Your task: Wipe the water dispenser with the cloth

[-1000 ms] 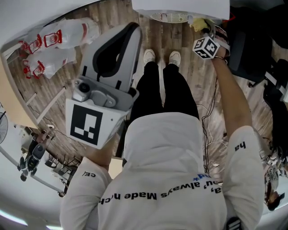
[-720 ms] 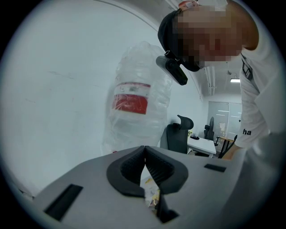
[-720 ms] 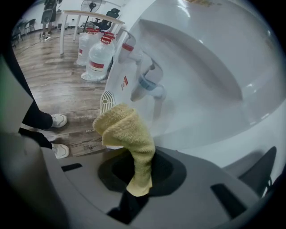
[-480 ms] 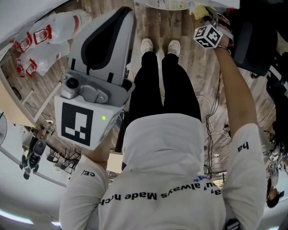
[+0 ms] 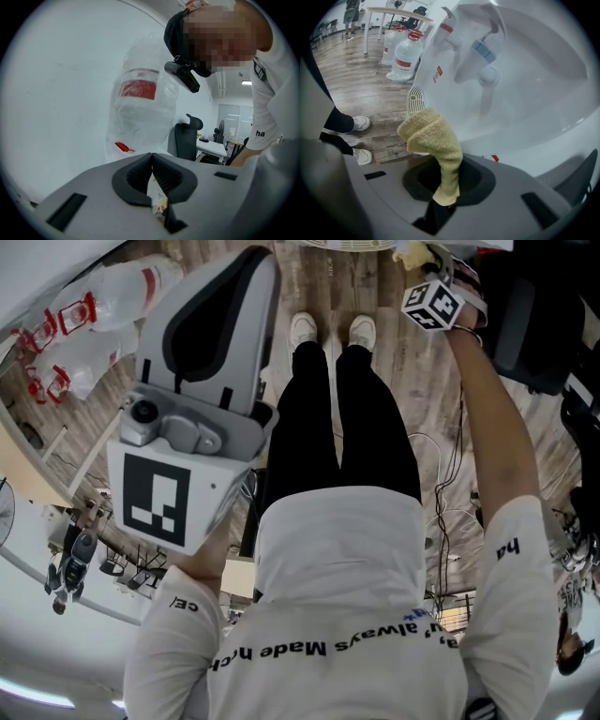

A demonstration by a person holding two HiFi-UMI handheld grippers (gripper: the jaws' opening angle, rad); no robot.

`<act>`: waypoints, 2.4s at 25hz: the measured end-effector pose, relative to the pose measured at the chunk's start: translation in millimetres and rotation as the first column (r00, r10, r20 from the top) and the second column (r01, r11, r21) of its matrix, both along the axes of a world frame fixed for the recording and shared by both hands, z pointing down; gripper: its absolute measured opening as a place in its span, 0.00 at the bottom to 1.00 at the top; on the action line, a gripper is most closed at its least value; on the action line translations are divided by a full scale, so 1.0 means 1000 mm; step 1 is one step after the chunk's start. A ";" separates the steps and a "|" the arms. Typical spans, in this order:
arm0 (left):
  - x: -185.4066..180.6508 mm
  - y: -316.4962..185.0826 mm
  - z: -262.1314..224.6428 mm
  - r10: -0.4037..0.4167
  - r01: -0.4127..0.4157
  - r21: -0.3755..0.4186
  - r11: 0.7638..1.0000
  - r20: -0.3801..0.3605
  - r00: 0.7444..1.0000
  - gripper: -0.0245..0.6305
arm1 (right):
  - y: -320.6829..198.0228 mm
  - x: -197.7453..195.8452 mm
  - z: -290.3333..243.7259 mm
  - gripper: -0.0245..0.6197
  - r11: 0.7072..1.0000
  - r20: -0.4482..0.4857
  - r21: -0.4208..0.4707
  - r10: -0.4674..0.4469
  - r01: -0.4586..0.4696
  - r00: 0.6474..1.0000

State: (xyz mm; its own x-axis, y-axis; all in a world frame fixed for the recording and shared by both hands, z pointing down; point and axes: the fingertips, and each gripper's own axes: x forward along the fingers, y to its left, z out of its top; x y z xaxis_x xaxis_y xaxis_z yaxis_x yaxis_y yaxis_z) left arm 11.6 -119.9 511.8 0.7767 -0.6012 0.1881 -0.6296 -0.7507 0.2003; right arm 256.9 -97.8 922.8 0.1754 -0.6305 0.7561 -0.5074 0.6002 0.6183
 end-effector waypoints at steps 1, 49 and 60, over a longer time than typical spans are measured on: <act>0.001 0.000 0.002 0.000 0.000 0.000 1.000 0.001 1.000 0.07 | 0.000 0.000 0.003 0.13 1.000 0.000 -0.004 0.001 -0.001 1.000; -0.016 0.002 0.061 -0.055 0.056 -0.039 0.998 0.029 0.998 0.07 | 0.051 -0.146 -0.112 0.13 0.924 0.607 0.017 0.294 -0.382 0.738; -0.038 0.001 0.075 -0.086 0.087 -0.042 0.995 0.022 0.996 0.07 | 0.005 -0.221 -0.184 0.13 0.933 0.747 0.086 0.171 -0.348 0.642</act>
